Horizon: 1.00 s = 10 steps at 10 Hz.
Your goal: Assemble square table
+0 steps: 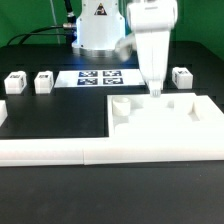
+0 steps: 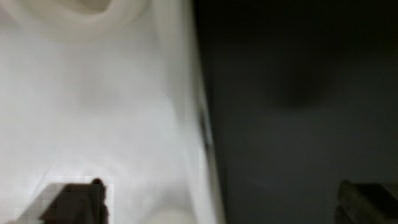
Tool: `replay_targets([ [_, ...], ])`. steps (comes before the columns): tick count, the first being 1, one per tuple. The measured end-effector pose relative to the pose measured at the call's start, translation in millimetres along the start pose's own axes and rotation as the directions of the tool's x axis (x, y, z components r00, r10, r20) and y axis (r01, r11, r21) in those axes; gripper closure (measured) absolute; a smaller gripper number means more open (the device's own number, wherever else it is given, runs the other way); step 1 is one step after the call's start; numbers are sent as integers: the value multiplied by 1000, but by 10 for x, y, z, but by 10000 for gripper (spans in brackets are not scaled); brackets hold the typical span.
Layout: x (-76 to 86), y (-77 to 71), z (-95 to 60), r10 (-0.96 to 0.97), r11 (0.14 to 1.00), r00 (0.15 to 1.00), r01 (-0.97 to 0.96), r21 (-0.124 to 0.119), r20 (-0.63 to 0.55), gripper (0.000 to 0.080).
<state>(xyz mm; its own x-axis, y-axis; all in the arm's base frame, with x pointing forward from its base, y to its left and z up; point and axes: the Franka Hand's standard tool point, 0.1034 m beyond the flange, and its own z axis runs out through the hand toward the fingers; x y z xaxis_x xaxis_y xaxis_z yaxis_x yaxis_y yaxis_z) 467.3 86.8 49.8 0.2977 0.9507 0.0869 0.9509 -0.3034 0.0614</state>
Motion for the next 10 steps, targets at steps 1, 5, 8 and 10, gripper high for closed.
replay_targets([
  [1,65,-114,-3,134,991,991,-134,8,3,151],
  [5,398,-240,-141,436,900,900,-436,-7,-27,151],
  [8,409,-223,-129,577,816,815,-577,-1,-50,151],
  [10,524,-327,-121,798,602,602,-798,30,16,151],
])
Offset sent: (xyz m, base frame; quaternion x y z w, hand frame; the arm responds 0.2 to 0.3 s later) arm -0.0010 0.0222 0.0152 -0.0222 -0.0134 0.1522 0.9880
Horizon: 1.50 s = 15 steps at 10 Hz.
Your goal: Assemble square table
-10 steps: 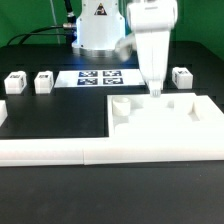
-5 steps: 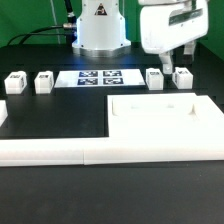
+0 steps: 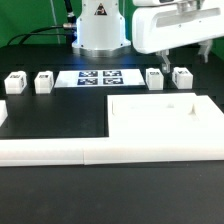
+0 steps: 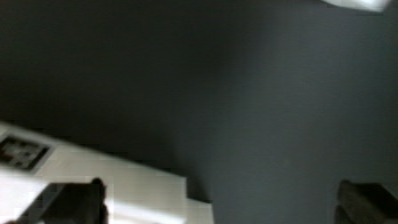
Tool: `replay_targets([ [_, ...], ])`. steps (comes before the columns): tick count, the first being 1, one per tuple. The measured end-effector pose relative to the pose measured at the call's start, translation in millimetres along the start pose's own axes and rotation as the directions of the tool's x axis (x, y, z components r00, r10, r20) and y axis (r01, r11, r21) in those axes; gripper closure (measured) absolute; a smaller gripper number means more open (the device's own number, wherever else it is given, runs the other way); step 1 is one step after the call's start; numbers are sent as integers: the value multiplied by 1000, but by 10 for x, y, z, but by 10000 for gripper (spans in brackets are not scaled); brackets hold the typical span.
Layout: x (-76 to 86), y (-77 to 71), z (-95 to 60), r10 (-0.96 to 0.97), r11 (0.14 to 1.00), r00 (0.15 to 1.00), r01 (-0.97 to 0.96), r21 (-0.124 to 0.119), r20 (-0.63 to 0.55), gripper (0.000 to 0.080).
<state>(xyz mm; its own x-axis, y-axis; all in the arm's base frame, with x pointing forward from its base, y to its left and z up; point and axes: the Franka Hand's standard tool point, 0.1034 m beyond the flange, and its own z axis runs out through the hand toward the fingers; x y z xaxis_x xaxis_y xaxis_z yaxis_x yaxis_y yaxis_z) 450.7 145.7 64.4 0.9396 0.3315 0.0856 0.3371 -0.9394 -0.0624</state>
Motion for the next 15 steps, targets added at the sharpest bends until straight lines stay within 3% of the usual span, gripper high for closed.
replay_targets([
  [1,14,-146,4,102,995,995,-102,1,7,151],
  [3,-133,-301,115,247,969,968,-247,3,48,151],
  [6,-107,-292,106,213,977,975,-214,3,65,151],
  [7,-275,-324,139,233,972,953,-233,-22,192,151],
  [9,-482,-382,283,228,973,891,-227,-49,394,151],
  [11,-484,-404,353,216,975,864,-219,-48,454,151],
  [15,-579,-403,349,213,973,717,-220,-74,664,151],
])
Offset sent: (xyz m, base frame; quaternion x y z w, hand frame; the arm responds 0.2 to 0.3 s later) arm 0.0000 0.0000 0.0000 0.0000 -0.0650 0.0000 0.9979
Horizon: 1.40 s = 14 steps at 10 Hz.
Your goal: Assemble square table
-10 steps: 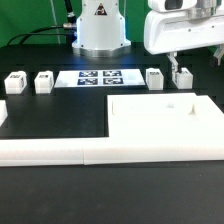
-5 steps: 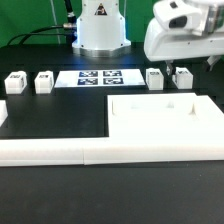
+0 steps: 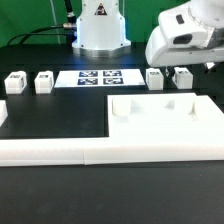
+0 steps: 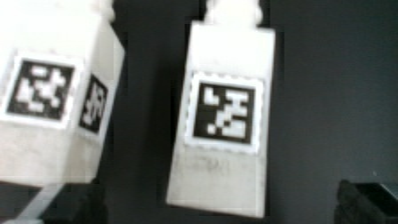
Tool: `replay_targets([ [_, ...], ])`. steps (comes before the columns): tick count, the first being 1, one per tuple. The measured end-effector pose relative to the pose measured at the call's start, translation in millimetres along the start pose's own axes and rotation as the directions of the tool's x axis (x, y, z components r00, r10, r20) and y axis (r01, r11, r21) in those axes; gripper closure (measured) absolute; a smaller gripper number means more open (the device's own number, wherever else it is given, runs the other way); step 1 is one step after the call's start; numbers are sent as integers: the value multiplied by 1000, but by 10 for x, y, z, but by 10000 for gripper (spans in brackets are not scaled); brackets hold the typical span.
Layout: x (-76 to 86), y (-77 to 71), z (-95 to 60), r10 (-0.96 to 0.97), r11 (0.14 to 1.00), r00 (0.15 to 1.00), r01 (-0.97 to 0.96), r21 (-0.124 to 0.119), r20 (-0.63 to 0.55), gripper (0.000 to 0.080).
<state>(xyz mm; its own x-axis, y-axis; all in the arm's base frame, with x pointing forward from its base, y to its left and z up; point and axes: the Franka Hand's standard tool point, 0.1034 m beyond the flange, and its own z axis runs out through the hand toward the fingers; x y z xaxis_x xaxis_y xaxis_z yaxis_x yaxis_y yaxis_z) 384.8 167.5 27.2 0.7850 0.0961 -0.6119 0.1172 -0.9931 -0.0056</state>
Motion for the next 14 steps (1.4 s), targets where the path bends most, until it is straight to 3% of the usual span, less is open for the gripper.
replay_targets([
  [2,-17,-38,91,14,1000,979,-11,-18,205,151],
  [3,10,-29,83,13,1000,969,-9,-17,247,151],
  [6,37,-33,93,12,1000,971,-9,-15,241,151],
  [9,-37,-31,255,31,999,947,-22,-32,319,151],
  [11,-28,-30,255,30,999,948,-21,-31,317,187],
  [12,-30,-30,258,30,999,948,-21,-31,317,389],
  [13,-30,-31,258,30,999,948,-21,-31,318,389],
  [14,-31,-31,259,29,999,948,-21,-31,318,511],
])
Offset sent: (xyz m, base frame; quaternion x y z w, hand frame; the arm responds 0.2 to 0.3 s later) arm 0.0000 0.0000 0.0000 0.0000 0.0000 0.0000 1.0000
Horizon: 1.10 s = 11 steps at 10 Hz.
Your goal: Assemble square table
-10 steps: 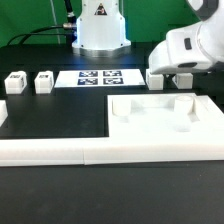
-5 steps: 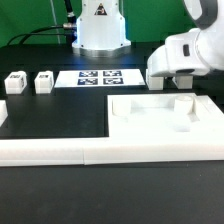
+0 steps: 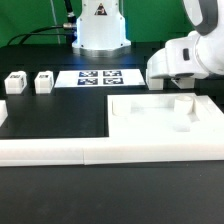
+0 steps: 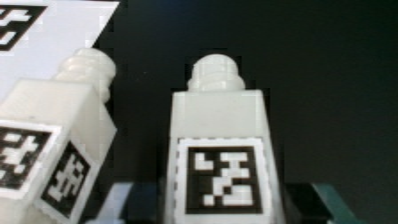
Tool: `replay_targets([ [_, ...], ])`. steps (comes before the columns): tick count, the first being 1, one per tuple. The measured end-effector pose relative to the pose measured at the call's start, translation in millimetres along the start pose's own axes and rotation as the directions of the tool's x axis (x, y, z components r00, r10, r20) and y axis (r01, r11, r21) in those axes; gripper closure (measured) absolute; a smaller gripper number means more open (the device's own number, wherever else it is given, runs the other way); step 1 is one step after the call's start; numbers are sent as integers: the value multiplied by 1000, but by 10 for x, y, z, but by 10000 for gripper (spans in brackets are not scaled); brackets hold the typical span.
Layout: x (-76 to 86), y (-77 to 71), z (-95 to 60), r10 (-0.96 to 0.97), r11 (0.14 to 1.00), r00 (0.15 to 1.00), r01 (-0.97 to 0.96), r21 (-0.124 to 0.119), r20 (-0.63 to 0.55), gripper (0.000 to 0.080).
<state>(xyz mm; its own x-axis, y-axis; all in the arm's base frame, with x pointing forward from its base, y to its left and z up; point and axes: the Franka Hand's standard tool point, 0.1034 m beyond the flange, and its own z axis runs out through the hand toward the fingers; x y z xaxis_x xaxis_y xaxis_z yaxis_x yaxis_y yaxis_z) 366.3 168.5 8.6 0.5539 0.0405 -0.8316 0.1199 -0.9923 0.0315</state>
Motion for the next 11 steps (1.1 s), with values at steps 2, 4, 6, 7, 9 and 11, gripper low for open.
replay_targets([
  [2,0,0,0,0,1000,1000,0,0,0,511],
  [4,0,0,0,0,1000,1000,0,0,0,511],
  [6,-181,136,-320,-82,997,997,82,-4,-5,511],
  [7,-341,259,-551,-103,995,994,103,4,-28,509],
  [9,-555,356,-795,-111,994,992,111,2,-52,509],
  [11,-511,338,-824,-109,994,987,110,2,-118,509],
])
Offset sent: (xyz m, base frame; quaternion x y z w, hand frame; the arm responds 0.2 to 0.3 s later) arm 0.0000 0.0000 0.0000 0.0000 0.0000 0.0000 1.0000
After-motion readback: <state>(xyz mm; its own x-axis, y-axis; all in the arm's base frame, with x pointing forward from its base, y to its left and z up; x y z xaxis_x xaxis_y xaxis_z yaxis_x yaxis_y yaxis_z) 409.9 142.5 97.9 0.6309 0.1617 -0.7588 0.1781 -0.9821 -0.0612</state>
